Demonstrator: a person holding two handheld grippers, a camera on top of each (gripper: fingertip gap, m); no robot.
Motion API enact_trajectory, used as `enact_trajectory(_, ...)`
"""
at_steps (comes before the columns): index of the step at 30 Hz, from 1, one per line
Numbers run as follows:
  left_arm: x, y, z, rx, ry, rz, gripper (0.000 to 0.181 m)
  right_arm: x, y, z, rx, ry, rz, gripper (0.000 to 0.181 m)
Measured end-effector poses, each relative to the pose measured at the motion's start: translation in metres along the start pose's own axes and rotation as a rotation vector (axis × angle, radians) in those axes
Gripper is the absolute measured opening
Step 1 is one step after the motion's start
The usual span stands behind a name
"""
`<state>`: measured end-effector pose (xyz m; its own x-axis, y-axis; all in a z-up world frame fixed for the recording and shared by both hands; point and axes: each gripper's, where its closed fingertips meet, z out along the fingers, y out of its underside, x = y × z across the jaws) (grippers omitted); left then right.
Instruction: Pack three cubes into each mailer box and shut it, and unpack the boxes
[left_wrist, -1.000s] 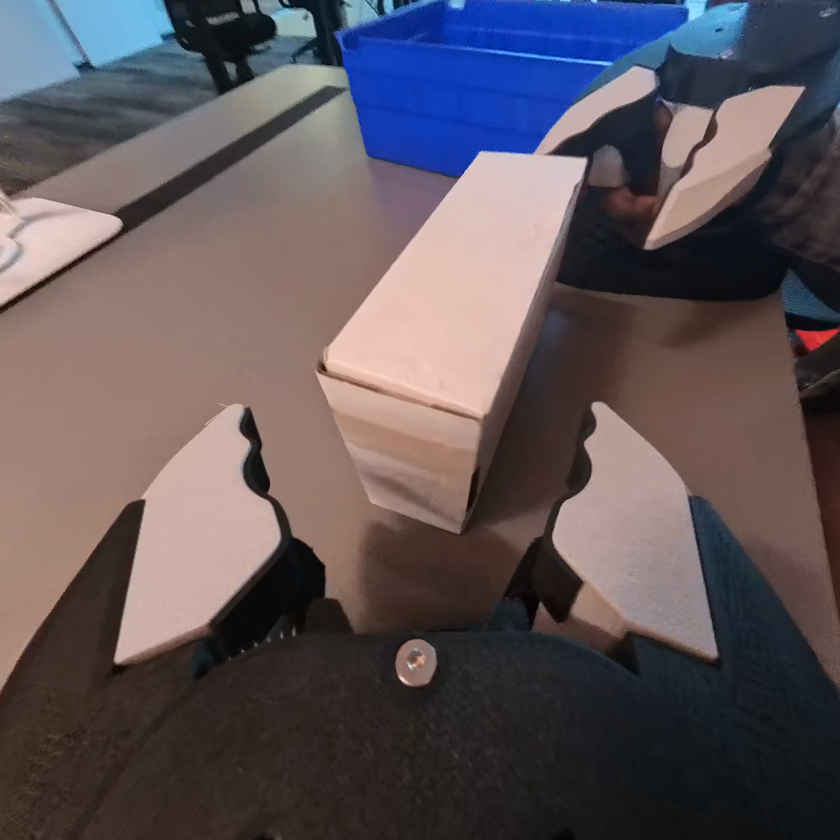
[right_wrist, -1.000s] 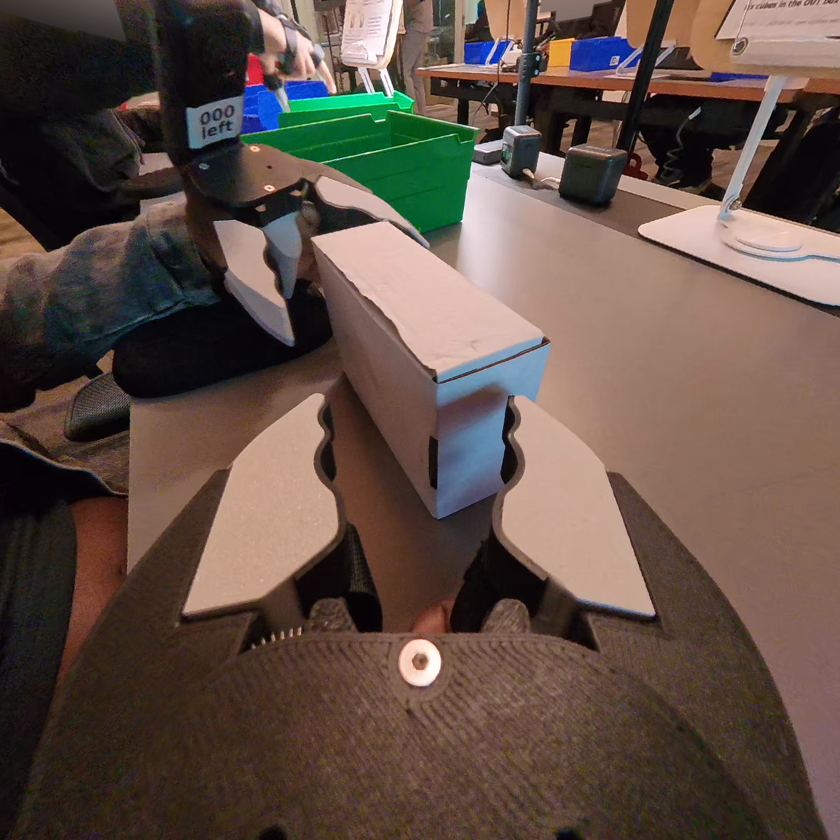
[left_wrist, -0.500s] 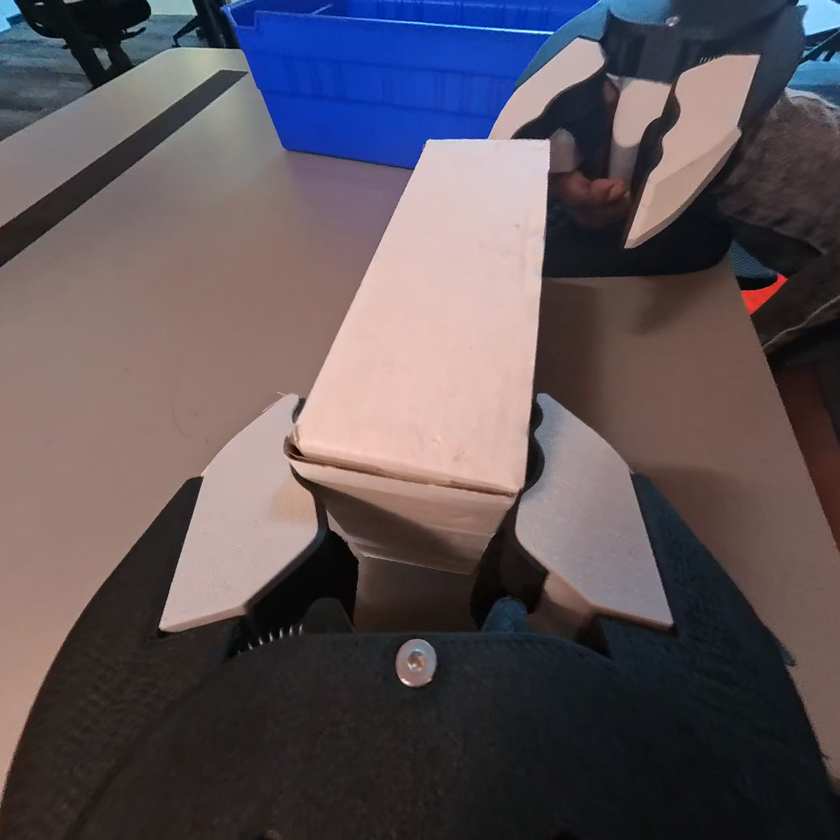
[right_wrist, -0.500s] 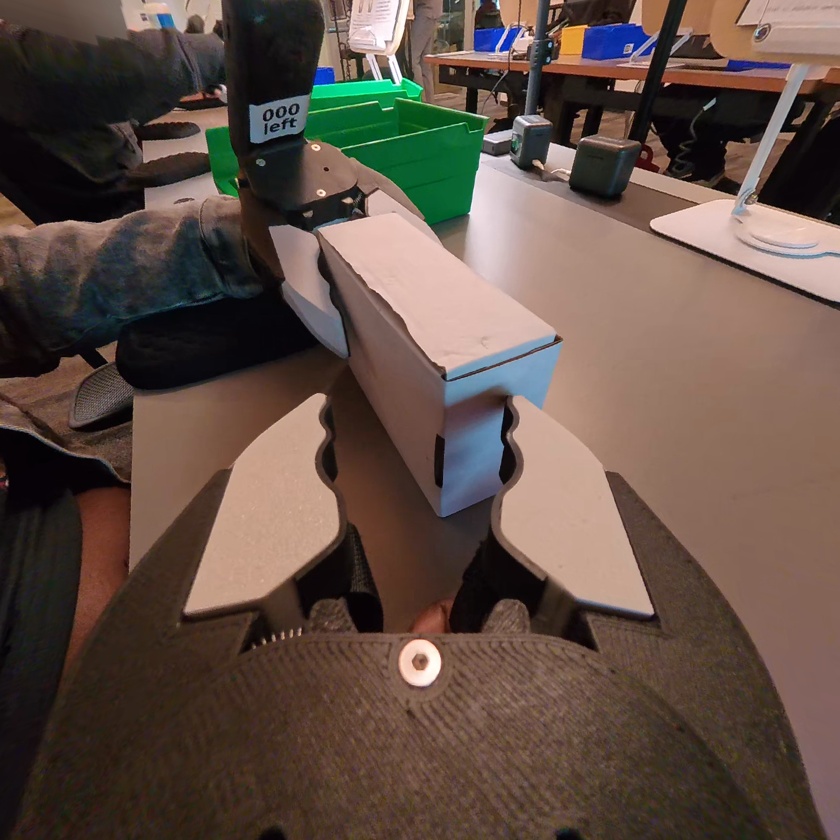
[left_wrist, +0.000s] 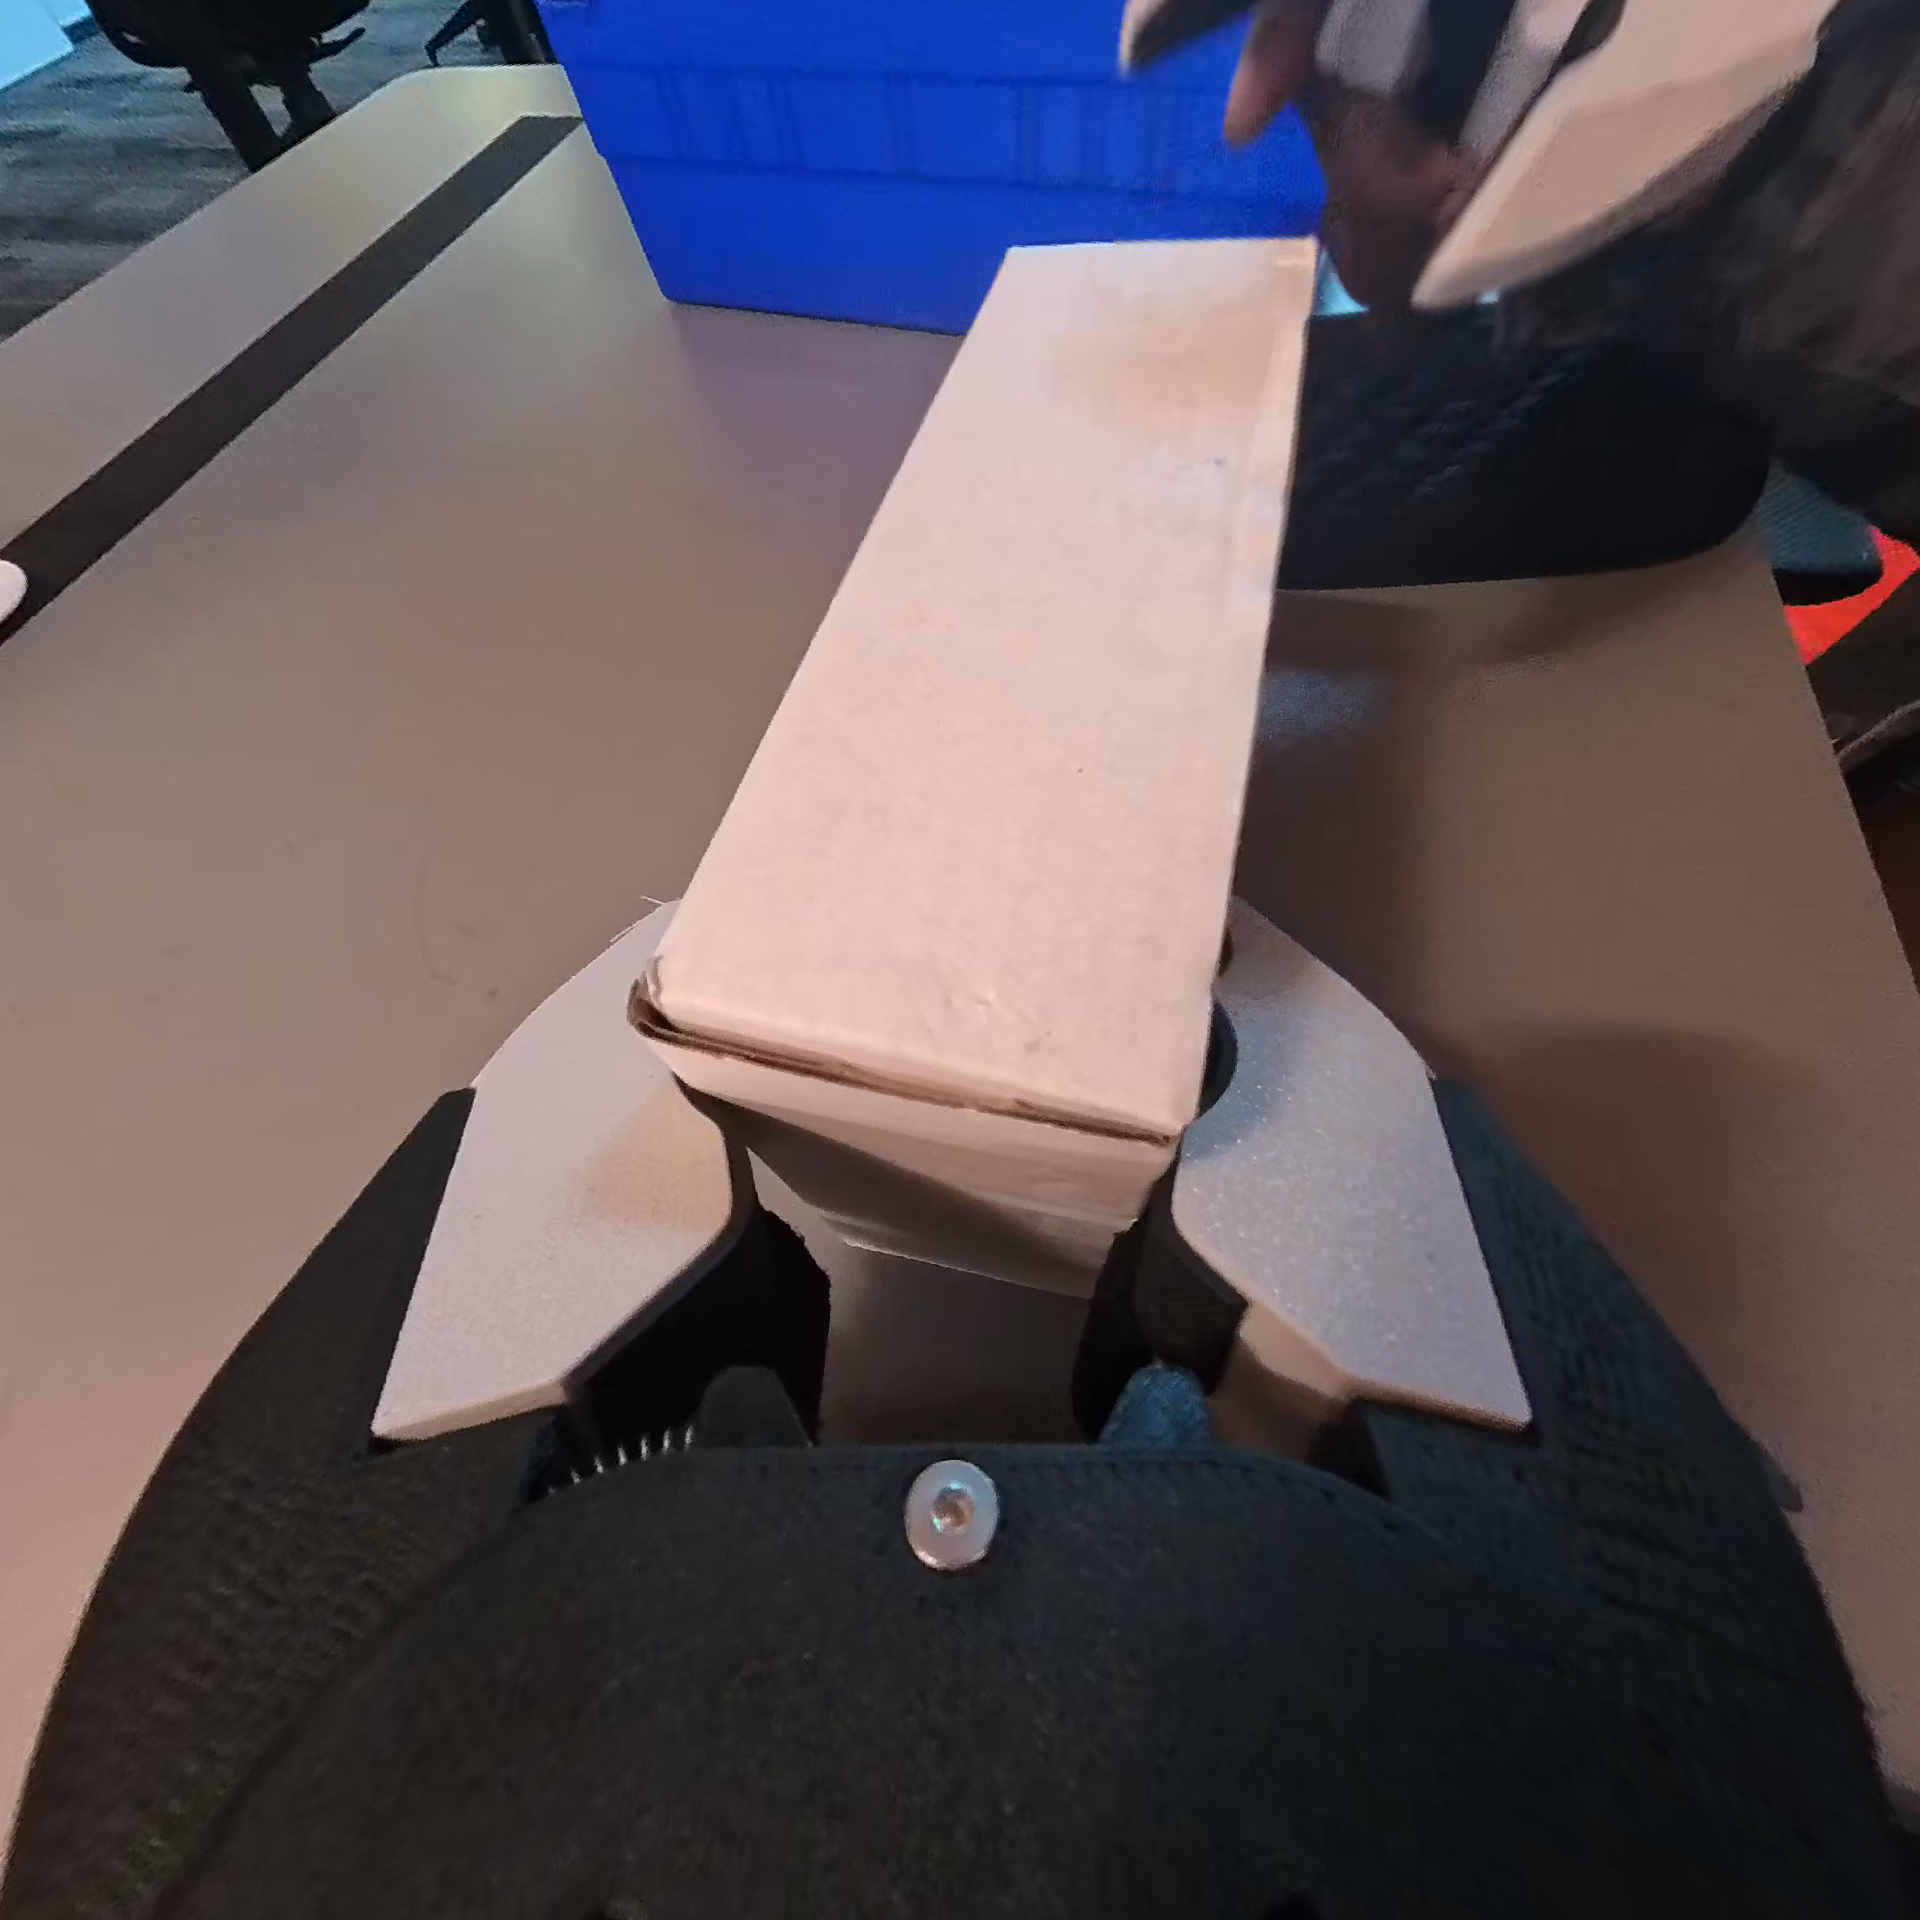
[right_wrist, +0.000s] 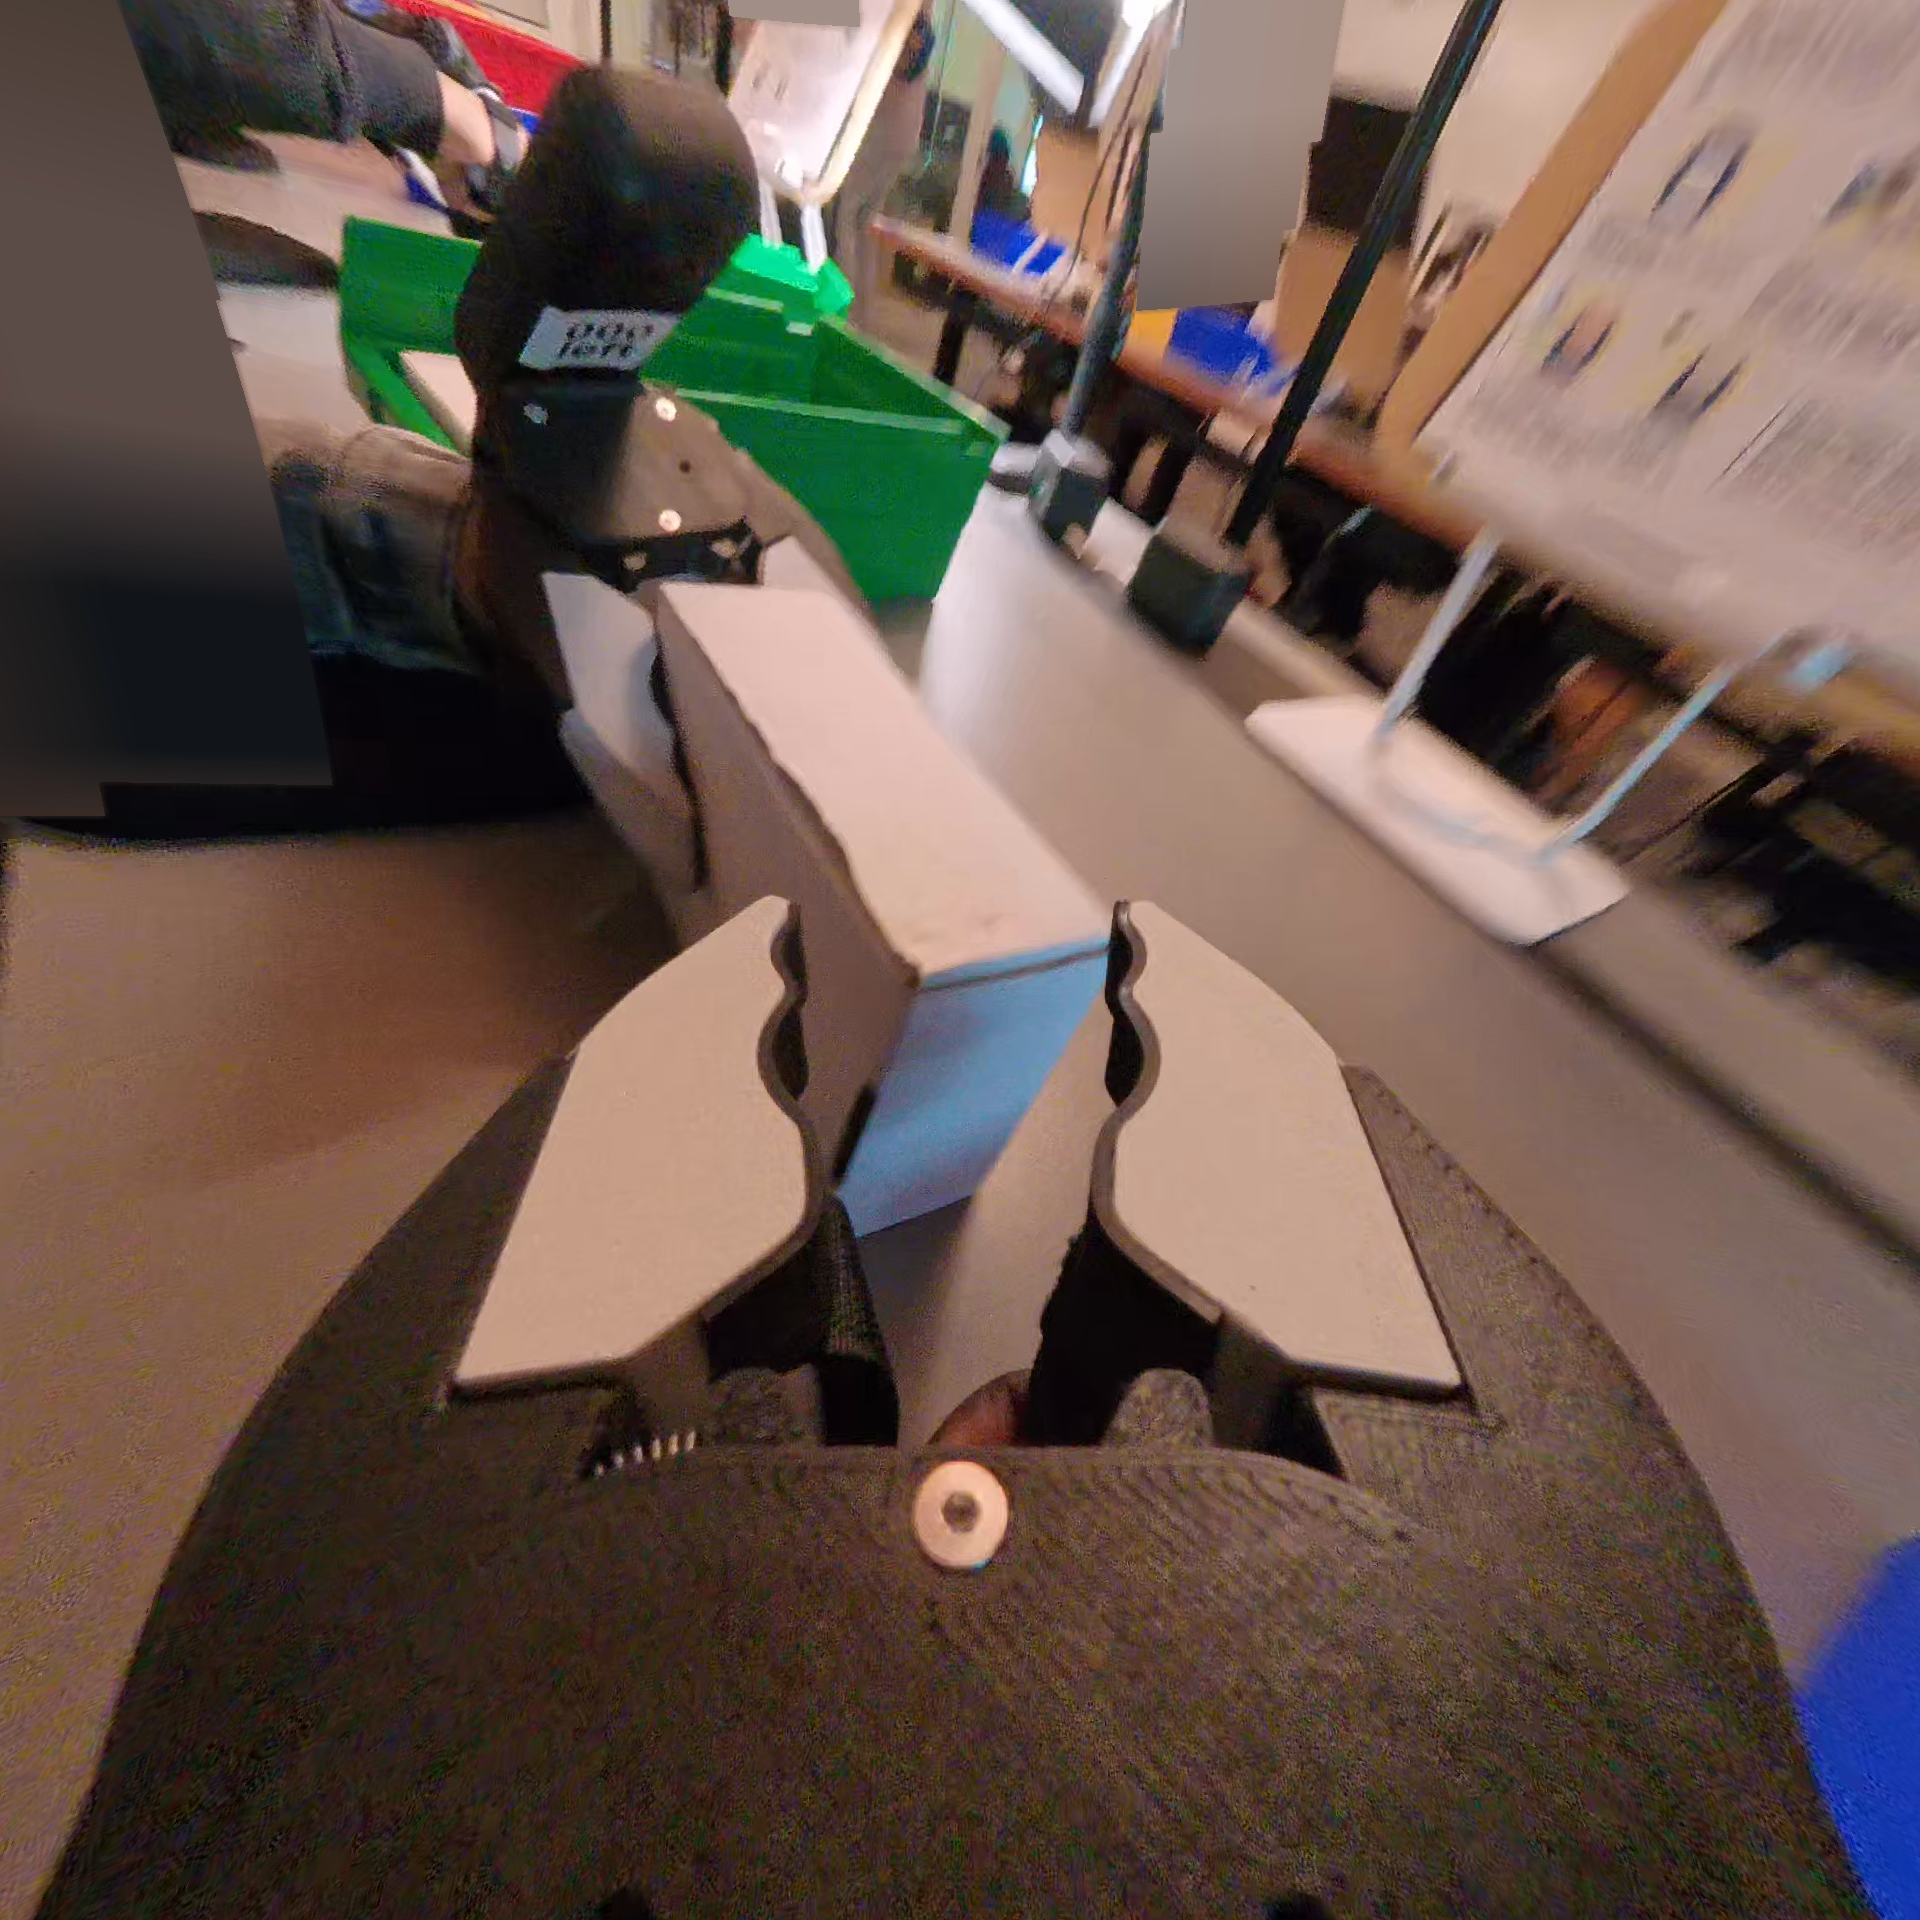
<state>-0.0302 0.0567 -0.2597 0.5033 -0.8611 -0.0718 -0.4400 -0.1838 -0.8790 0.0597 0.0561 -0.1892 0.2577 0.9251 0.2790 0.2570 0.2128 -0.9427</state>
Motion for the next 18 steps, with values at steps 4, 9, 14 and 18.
enact_trajectory(4, 0.002, 0.0, 0.0, -0.001, 0.007, 0.007, 0.088, -0.005, -0.015, 0.007, -0.029, 0.037, -0.356, 0.054)
enact_trajectory(9, 0.001, 0.0, 0.0, -0.005, -0.001, 0.006, 0.088, -0.015, -0.014, 0.025, -0.134, 0.04, -0.661, 0.043)
enact_trajectory(14, 0.003, 0.0, 0.0, -0.008, 0.006, 0.015, 0.088, -0.021, -0.018, 0.027, -0.2, 0.031, -0.822, 0.038)
enact_trajectory(18, 0.003, 0.0, 0.0, -0.01, 0.006, 0.018, 0.087, -0.023, -0.016, 0.029, -0.24, 0.002, -0.823, 0.028)
